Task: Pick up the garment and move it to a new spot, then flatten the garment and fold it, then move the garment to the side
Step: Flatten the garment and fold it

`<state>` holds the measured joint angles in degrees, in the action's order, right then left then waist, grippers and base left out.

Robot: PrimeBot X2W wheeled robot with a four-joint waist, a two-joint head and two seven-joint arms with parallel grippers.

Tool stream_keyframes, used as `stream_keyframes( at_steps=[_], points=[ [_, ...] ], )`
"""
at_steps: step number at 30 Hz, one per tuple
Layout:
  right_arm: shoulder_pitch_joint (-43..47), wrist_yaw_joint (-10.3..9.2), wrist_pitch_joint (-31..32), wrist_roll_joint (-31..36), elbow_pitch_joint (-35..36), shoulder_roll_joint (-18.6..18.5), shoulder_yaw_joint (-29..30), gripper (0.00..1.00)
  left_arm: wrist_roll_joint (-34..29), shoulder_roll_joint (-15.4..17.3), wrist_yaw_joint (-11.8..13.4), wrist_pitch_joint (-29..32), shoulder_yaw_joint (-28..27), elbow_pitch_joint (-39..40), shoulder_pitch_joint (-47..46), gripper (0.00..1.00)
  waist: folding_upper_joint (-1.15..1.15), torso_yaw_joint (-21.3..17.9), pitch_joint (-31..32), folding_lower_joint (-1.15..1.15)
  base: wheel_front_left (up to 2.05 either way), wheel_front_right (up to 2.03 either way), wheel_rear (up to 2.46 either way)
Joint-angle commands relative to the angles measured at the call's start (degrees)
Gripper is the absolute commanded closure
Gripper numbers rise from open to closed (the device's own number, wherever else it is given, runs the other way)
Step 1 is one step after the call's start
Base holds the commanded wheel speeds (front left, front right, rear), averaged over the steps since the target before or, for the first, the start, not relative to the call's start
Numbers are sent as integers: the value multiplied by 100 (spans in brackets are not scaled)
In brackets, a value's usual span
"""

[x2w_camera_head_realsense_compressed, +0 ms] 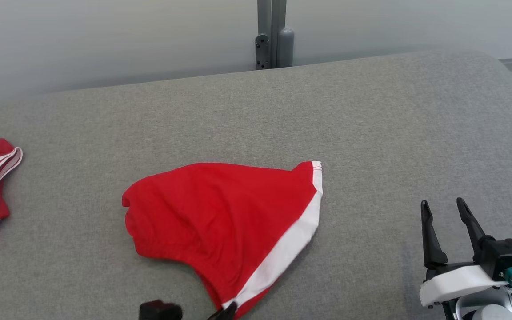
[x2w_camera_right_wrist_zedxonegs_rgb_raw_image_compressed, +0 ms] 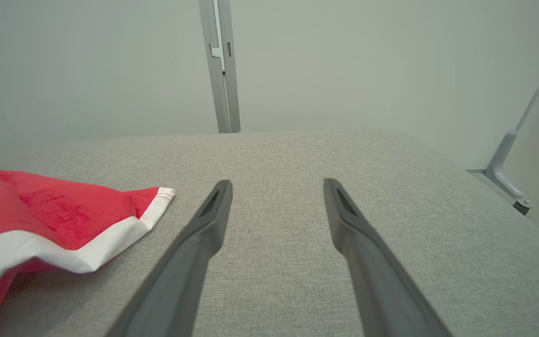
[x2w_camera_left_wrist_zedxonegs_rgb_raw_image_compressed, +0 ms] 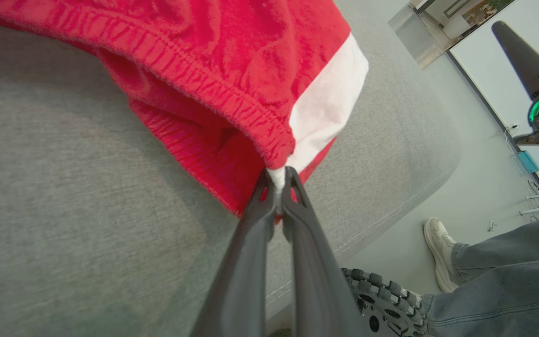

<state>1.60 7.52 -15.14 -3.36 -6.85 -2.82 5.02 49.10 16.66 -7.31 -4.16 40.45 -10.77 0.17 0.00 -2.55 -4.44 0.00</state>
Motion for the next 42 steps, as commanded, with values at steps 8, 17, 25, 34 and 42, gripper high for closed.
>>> stream_keyframes(
  at_steps=[8,17,25,34,42],
  points=[
    [69,-6,-1,45,-38,-13,13,0,167,538,-27,-333,110,-616,271,100,0,376,-23,0,0,0,0],
    [211,-7,-1,43,-42,-13,87,0,485,522,-24,-277,401,-734,-109,0,0,876,-31,0,0,0,0],
    [230,-6,-1,217,74,-14,100,0,260,533,51,-735,287,-670,-519,0,0,1286,49,0,0,0,0],
    [184,-6,-1,350,289,-14,199,0,-160,696,458,-1061,-255,-119,-674,0,0,1350,213,0,0,0,0],
    [21,-6,-1,380,356,-14,184,0,-558,603,871,-1102,-941,398,-572,0,0,1169,322,0,0,0,0]
  ],
)
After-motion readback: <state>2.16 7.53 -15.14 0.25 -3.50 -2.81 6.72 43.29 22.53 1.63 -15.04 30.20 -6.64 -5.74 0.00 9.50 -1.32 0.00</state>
